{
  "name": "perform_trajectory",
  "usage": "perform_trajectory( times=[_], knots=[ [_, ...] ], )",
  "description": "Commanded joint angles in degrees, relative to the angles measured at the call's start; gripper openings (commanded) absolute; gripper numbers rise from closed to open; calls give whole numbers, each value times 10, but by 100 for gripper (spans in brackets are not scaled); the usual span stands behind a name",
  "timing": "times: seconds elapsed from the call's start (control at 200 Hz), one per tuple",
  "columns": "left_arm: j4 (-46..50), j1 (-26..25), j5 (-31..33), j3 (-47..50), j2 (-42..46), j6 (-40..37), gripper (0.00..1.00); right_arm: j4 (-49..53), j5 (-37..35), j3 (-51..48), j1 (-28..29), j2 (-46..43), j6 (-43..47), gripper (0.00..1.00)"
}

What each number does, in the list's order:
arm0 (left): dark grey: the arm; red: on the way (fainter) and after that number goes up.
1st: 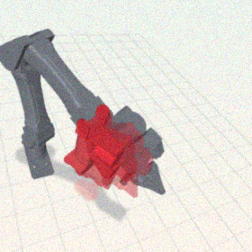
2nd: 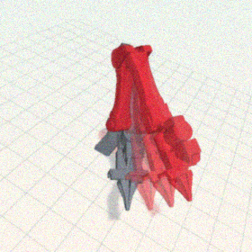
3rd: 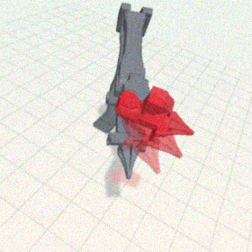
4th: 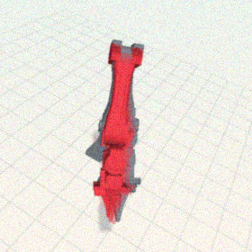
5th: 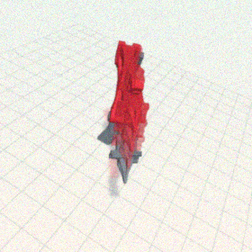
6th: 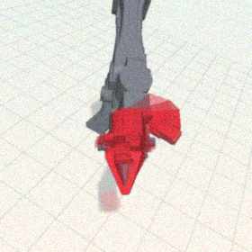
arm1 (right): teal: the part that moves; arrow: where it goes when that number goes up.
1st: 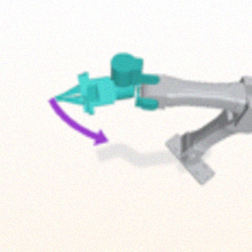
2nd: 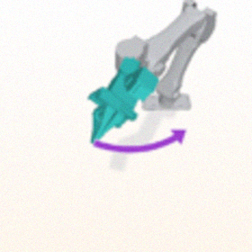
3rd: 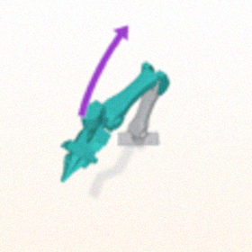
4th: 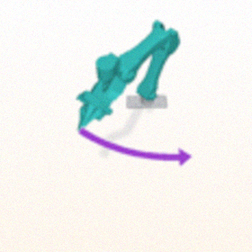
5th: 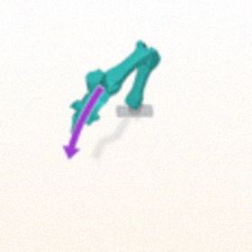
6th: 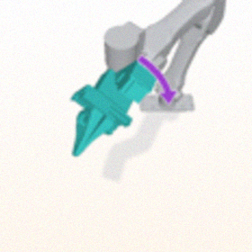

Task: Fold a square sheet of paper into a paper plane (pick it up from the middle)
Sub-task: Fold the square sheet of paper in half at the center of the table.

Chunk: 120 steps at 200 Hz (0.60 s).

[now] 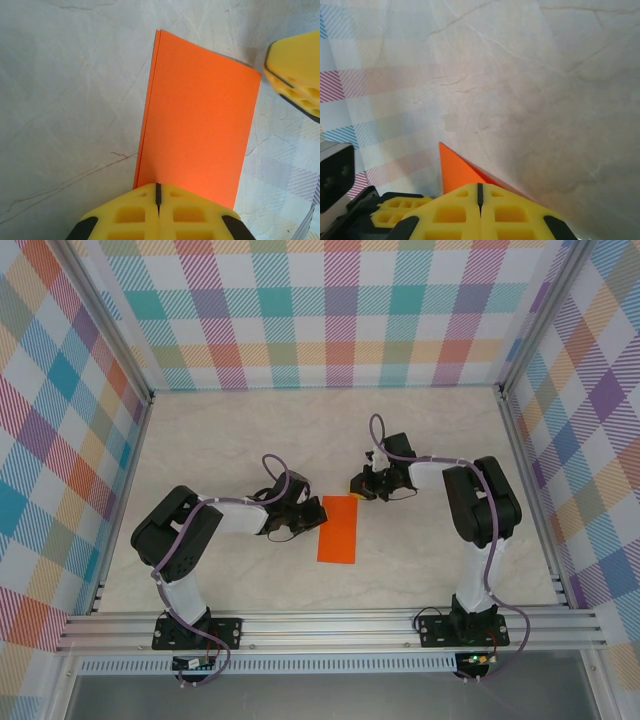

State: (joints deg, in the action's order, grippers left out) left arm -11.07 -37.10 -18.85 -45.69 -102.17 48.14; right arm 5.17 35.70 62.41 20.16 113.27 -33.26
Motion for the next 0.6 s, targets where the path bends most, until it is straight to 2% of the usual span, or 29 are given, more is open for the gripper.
perform_trajectory(
  times=[0.0, 0.285, 0.595],
  knots=[
    [80, -10, 26, 19, -25, -14, 0, -17, 16, -3, -5, 19, -1, 5],
    [81, -10, 26, 19, -20, -13, 0, -12, 3, -16, -5, 17, 8, 5],
    [85, -10, 28, 17, -14, -14, 0, -17, 47, -65, 1, -82, -5, 6]
  ],
)
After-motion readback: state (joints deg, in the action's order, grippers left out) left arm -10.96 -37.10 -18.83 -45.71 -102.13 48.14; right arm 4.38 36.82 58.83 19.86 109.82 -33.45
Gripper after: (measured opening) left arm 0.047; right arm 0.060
